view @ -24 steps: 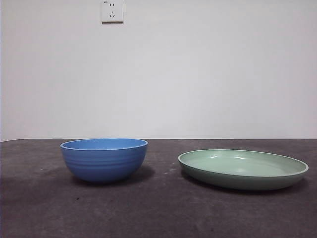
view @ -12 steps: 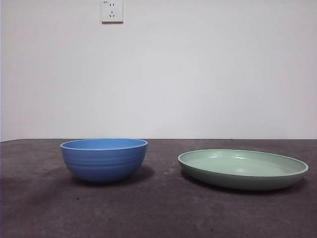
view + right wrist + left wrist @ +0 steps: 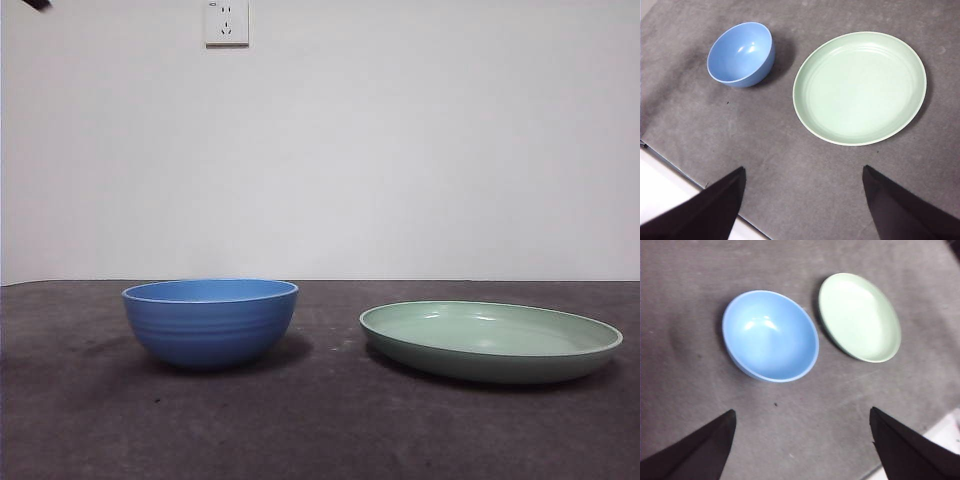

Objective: Pick up the blue bowl, put it on the green plate, put it on desk

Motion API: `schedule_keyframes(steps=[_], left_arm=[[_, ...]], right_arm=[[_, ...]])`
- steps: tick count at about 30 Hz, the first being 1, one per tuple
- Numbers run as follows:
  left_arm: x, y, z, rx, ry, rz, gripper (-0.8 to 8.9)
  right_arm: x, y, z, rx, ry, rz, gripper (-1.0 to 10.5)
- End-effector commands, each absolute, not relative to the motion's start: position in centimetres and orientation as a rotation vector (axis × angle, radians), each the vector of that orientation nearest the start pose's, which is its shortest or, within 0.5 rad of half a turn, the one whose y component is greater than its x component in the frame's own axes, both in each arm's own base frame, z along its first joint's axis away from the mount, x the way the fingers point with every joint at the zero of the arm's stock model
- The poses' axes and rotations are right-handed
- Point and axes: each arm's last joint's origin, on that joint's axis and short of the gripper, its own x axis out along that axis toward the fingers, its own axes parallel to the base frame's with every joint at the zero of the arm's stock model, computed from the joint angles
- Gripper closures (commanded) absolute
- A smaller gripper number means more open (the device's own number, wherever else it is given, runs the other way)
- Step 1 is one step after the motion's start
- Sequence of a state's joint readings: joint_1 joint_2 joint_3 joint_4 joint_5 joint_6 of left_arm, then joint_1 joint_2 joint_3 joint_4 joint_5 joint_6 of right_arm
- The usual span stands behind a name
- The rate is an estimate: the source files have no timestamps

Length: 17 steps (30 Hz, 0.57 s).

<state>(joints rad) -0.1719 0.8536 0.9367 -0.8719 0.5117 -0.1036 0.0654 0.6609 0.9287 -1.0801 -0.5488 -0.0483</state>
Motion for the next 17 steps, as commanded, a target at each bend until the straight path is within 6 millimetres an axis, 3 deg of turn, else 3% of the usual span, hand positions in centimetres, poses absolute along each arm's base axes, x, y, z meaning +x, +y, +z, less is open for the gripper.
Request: schedule_keyframes(steps=[1,8,17], left_arm=[[16.4,-4.8,32.6,-0.196,0.824,-0.580,3.85],[21.4,-7.9,32.2,-0.080,0.903,-0.500,3.87],[27.0,-11.2,28.7,0.023,0.975,-0.406,3.90]], right_arm=[[9.5,2.2,32.7,0.143,0.761,0.605,5.7],[9.5,2.2,32.7,0.143,0.761,0.605,5.7],[9.5,2.2,32.7,0.143,0.761,0.605,5.7]])
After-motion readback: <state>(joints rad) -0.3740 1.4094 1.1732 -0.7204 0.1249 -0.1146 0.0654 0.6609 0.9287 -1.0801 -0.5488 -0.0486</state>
